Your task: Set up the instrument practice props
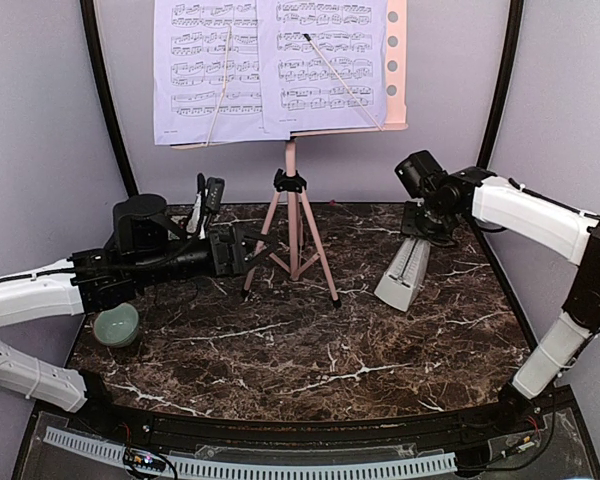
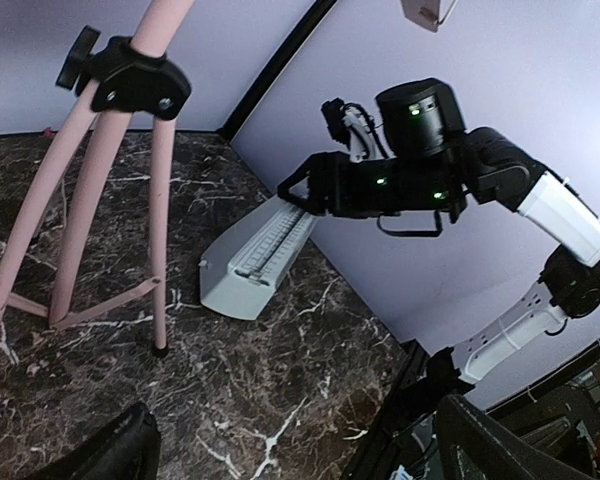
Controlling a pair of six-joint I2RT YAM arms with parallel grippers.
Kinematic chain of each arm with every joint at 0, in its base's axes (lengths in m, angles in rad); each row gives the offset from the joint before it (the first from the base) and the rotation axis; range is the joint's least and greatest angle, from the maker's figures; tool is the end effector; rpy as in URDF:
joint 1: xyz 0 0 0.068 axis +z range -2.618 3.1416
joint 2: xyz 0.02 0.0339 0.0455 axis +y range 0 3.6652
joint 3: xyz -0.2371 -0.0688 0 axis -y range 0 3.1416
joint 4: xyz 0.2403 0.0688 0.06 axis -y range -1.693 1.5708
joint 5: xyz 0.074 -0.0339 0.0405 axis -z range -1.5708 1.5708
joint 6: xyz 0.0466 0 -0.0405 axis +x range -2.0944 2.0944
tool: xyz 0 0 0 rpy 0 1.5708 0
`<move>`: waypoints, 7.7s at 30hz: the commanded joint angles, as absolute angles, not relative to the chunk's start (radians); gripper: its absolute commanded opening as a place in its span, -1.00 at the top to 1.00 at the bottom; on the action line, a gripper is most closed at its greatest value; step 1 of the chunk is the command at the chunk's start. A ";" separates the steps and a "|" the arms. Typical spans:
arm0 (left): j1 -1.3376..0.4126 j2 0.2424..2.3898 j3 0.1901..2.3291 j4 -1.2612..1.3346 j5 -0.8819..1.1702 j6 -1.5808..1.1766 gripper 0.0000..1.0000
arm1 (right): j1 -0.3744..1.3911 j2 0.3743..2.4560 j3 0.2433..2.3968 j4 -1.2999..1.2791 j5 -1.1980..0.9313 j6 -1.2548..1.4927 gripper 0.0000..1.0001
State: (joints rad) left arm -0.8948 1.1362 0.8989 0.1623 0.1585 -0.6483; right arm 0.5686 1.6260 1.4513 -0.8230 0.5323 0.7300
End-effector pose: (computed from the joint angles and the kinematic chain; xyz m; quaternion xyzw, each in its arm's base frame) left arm 0.1742 -0.2289 0.3214 0.1433 0.7187 -0.5143 0.4455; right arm 0.3010 0.1642 0.2716 0.1487 0.9164 -0.0361 0.3697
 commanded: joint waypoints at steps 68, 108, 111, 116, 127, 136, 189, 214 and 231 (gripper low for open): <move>-1.028 1.240 0.416 0.650 0.072 -0.098 -0.87 | 0.814 1.108 0.832 -0.269 0.135 0.428 0.49; -1.267 1.537 0.533 0.821 -0.127 0.077 -0.81 | 0.968 1.067 0.801 -0.015 -0.305 0.175 0.97; -1.269 1.571 0.559 0.833 -0.127 0.062 -0.81 | 0.969 1.068 0.803 -0.014 -0.281 0.188 0.97; -1.268 1.618 0.597 0.837 -0.094 0.077 -0.77 | 0.971 1.063 0.798 -0.018 -0.247 0.189 0.97; -1.264 1.625 0.583 0.786 -0.081 0.143 -0.32 | 0.971 1.047 0.801 -0.026 -0.261 0.192 1.00; -1.219 1.583 0.550 0.833 -0.124 0.116 -0.51 | 0.971 1.082 0.815 -0.031 -0.175 0.221 1.00; -1.095 1.414 0.355 0.799 -0.142 -0.260 -0.21 | 0.858 1.114 0.656 0.021 0.135 0.536 -0.31; -0.919 1.729 0.621 0.746 0.124 -0.361 0.67 | 0.867 1.578 0.524 0.531 -0.108 0.542 0.71; -0.870 1.293 0.451 0.515 -0.063 -0.441 -0.34 | 1.112 1.717 0.628 0.593 0.012 0.652 0.69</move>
State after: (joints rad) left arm -0.8722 1.4689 0.5297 0.6117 0.0425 -0.3901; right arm 1.0805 1.6569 0.5541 0.5007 -0.0063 0.6201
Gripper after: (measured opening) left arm 0.626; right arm 0.156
